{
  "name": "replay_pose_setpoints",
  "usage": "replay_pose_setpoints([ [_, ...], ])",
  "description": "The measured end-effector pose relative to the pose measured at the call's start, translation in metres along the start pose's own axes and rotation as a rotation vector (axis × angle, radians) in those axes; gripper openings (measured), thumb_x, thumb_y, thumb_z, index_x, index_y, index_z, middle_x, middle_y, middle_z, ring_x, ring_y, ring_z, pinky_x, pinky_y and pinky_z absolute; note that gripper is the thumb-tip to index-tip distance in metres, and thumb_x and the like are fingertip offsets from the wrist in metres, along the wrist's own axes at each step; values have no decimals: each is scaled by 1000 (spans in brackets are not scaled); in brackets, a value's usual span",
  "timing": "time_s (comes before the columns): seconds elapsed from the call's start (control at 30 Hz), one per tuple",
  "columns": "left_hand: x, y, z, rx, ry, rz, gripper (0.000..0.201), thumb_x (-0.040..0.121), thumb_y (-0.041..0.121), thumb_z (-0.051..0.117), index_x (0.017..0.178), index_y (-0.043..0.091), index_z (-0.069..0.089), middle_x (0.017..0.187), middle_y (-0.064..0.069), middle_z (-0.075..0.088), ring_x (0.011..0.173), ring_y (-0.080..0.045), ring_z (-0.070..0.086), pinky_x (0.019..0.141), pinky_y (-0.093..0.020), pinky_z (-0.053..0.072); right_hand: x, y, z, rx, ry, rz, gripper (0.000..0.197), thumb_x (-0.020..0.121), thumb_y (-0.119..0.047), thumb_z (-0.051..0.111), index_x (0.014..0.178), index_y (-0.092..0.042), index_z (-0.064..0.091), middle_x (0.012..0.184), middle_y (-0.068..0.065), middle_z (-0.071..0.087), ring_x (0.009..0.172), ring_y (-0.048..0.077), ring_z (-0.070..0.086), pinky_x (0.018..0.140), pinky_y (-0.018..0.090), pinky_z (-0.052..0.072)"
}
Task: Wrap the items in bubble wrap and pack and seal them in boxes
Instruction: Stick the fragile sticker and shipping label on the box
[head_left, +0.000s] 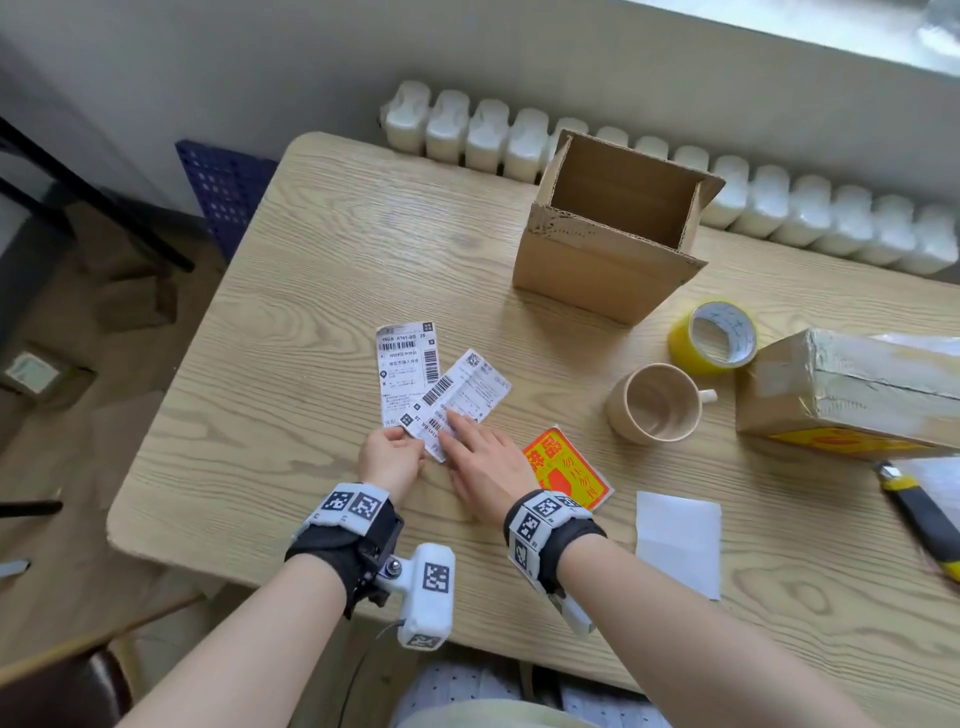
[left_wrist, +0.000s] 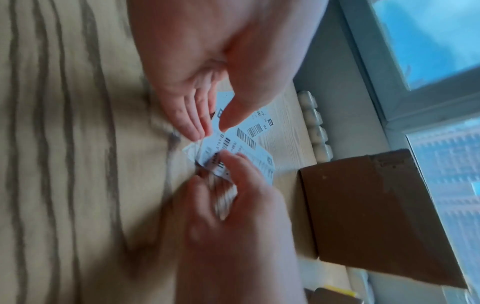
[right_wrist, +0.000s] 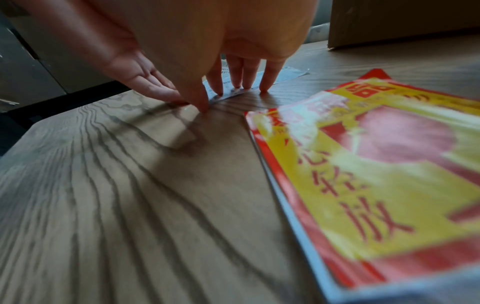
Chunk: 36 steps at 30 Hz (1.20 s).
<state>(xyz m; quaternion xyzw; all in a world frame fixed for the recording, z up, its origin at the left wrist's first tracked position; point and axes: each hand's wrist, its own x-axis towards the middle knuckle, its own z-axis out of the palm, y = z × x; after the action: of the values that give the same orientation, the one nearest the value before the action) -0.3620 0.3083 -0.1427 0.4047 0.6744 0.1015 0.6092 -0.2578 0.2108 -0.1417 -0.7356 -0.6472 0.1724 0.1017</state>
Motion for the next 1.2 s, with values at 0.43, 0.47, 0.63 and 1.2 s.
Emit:
replay_pose_setpoints([
  [0.43, -20, 4, 17, 302, 229, 94, 35, 75, 9, 74, 106, 3, 58, 102, -8, 64, 95, -23, 60, 83, -26, 42, -38, 14, -6, 173, -75, 9, 50, 78, -9, 61, 127, -7, 56, 141, 15, 48, 123, 33, 52, 100, 43, 42],
  [0.47, -20, 4, 19, 330, 228, 127, 39, 73, 10, 76, 107, 4, 56, 105, -10, 64, 98, -25, 60, 86, -29, 43, -40, 15, -6, 172, -78, 10, 50, 78, -10, 61, 127, -7, 56, 142, 14, 47, 124, 32, 51, 101, 42, 41],
  [0.63, -30, -2, 26, 687, 150, 397, 44, 72, 17, 78, 110, 11, 56, 115, -11, 51, 112, -27, 48, 97, -32, 37, -53, 24, -5, 138, -71, -20, 43, 86, -20, 49, 127, -10, 57, 141, 8, 50, 125, 27, 52, 102, 40, 42],
  [1.2, -19, 44, 52, 1223, -155, 698, 25, 86, 25, 60, 111, 20, 55, 129, -4, 41, 122, -22, 33, 100, -36, 34, -60, 45, -16, 29, -127, -345, 31, 75, -12, 59, 102, -2, 69, 121, 13, 64, 114, 31, 60, 95, 42, 50],
])
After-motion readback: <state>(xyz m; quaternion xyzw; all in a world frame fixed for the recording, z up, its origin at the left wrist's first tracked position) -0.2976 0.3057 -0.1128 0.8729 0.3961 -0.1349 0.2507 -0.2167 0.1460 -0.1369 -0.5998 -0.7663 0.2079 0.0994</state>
